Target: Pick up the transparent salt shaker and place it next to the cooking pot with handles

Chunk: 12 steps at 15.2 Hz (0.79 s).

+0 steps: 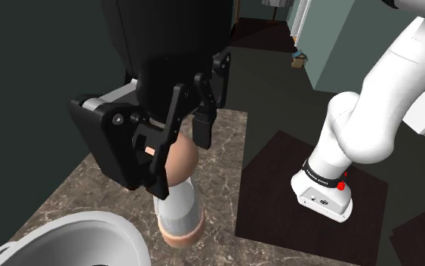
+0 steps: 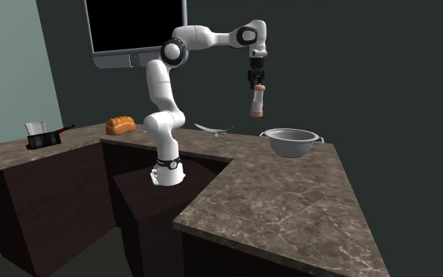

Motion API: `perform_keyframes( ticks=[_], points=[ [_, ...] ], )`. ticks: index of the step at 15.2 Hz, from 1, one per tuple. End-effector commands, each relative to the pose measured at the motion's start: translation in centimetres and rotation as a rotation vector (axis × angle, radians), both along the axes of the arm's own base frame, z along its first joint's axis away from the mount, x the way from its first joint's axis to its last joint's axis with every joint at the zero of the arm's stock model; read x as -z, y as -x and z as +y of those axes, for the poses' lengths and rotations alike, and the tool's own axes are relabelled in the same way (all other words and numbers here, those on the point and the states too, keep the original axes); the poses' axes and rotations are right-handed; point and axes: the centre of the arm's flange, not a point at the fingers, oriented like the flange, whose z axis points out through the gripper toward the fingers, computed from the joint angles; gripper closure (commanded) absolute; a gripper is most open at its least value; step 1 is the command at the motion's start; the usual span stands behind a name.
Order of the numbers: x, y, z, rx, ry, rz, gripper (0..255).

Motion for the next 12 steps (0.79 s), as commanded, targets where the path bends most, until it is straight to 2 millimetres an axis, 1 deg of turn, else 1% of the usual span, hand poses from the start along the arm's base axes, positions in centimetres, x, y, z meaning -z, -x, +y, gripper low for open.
perform_keyframes(
  ticks=[1,2,12],
  points=[
    [0.0,2.0,1.9,0.002,-0.001,0.0,255],
    [0.0,2.5,2.4,0.002,-0.001,0.0,255],
    [5.3,2.5,2.4,0.002,-0.001,0.0,255]
  ],
)
